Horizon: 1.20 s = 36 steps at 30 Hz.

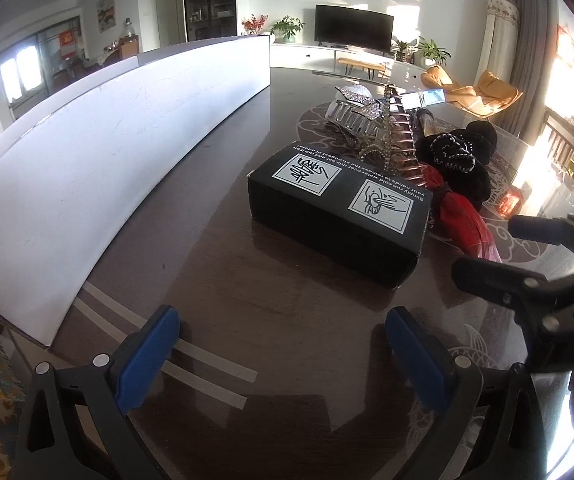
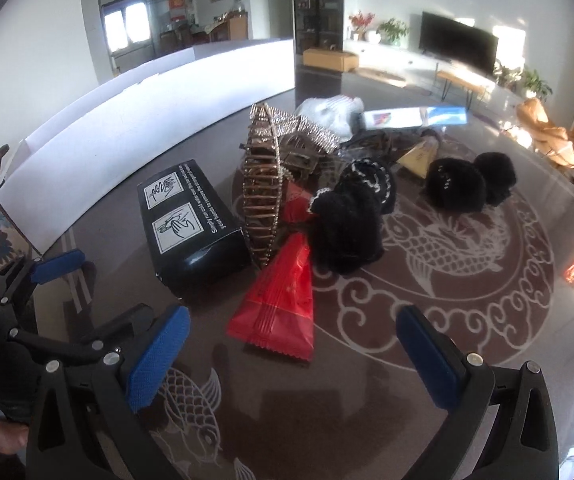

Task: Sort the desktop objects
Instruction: 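Grasp the black soap box with left tool while right tool grasps red snack packet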

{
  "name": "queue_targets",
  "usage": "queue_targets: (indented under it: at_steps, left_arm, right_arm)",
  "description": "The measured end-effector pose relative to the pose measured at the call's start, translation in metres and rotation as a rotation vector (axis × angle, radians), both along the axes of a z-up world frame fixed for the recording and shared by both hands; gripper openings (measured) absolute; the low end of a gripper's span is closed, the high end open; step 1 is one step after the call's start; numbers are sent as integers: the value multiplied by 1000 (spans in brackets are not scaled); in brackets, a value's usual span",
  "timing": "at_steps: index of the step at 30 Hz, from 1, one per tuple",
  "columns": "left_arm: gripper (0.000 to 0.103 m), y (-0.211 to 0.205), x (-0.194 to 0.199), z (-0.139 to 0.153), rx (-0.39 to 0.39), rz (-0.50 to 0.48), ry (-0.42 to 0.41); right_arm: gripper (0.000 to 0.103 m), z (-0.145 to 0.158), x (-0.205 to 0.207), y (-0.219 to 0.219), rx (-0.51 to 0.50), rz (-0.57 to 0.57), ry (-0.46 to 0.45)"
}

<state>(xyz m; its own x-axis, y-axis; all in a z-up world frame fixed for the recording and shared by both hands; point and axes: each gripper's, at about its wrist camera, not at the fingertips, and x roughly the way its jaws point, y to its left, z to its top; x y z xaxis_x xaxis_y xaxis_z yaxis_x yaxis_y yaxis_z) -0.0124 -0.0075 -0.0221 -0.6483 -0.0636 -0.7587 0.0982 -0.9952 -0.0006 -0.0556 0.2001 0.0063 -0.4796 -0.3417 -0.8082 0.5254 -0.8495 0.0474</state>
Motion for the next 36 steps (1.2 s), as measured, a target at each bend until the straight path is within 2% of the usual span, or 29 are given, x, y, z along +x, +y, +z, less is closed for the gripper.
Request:
queue_targets:
  at_steps: [1, 3, 5, 6, 10, 13, 17, 19, 21, 22, 25, 27, 29, 33, 36]
  left_arm:
    - [103, 0, 0, 0, -1, -1, 0]
    - [103, -1, 0, 1, 0, 2, -1]
    - [103, -2, 0, 1, 1, 8, -2]
    - [103, -3, 0, 1, 1, 11, -2]
    - [103, -4, 1, 1, 2, 13, -3]
    - [103, -5, 0, 1, 3, 15, -5]
    - [103, -9, 2, 0, 4, -1, -14]
    - [103, -13, 6, 0, 3, -11, -24]
    - [103, -18, 12, 1, 2, -17, -31]
    - [103, -20, 14, 1, 5, -16, -37]
    - [103, -27, 14, 7, 88, -2, -54]
    - [103, -30, 7, 13, 183, 6, -52]
    - [103, -26, -5, 26, 223, 32, -41]
    - [103, -11, -46, 52, 159, 144, -33]
    - [103, -4, -81, 54, 89, 235, -75]
  right_arm:
    - [96, -3, -6, -2, 7, 11, -17]
    - [82, -8, -16, -4, 27, 18, -48]
    - [78, -9, -22, -2, 26, 17, -42]
    - [73, -9, -25, -1, 36, 13, -36]
    - [49, -7, -36, 9, 21, -53, -46]
    - [49, -4, -34, 6, 2, -56, -58]
    - [49, -2, -24, -19, -25, 33, -59]
    - [49, -1, -18, -27, -77, 103, -89]
    - [49, 1, -13, -28, -72, 126, -84]
    - [45, 2, -12, -26, -69, 127, -77]
    - [37, 4, -16, -12, -36, 58, -54]
    - [36, 3, -19, 2, -26, 1, -44]
    - [36, 2, -18, 12, -10, -26, -20]
    - [40, 0, -1, 23, 23, -26, 56]
    - [41, 0, 5, 27, 27, -35, 61]
